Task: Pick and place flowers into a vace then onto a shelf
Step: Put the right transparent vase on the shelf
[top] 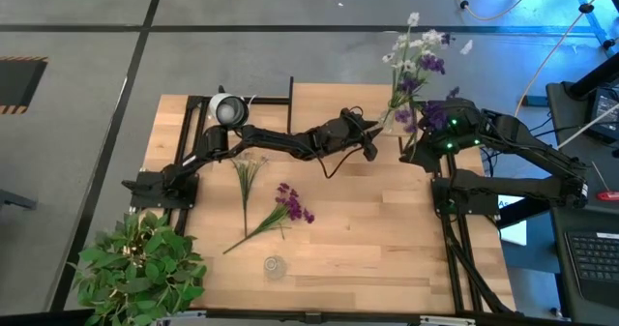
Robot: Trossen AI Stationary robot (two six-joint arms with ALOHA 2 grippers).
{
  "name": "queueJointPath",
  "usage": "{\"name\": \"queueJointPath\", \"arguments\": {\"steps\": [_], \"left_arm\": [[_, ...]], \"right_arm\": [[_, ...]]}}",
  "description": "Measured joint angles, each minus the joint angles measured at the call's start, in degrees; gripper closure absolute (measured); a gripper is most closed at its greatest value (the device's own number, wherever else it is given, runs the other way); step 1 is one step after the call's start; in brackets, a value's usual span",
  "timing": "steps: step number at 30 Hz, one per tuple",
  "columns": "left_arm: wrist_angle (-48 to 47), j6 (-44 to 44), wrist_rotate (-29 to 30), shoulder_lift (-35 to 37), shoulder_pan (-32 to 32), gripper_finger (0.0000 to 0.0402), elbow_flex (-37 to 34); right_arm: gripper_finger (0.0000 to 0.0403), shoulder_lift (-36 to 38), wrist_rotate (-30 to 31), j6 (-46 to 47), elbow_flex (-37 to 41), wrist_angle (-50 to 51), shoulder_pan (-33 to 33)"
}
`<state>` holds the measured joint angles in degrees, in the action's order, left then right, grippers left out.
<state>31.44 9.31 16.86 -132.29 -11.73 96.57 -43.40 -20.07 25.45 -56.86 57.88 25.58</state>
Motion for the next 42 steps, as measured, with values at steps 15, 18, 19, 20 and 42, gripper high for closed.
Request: {"name": "queueJointPath", "arguments": {"steps": [15, 18, 19, 20, 42], "left_arm": [[-0.01, 1.48, 0.02, 0.01, -0.61, 0.0288, -0.02], [-0.02, 1.48, 0.02, 0.01, -0.70, 0.0288, -0.02], [-0.02, 1.48, 0.04, 0.00, -0.70, 0.0288, -0.02], [-0.02, 1.48, 0.02, 0.00, -0.70, 0.0288, -0.02], [-0.44, 3.47, -0.03, 0.02, -1.15, 0.0288, -0.07]], "right_arm": [[0.0175, 0.07, -22.67, 1.48, 0.00, -0.32, 0.00], [0.0175, 0.09, -25.77, 1.43, 0.00, -0.39, -0.02], [0.0175, 0.09, -25.99, 1.16, 0.00, -0.54, -0.02], [0.0175, 0.20, -25.97, 0.54, 0.00, -0.85, 0.00], [0.0175, 7.99, -9.16, -0.50, -12.74, 5.71, 0.00]]}}
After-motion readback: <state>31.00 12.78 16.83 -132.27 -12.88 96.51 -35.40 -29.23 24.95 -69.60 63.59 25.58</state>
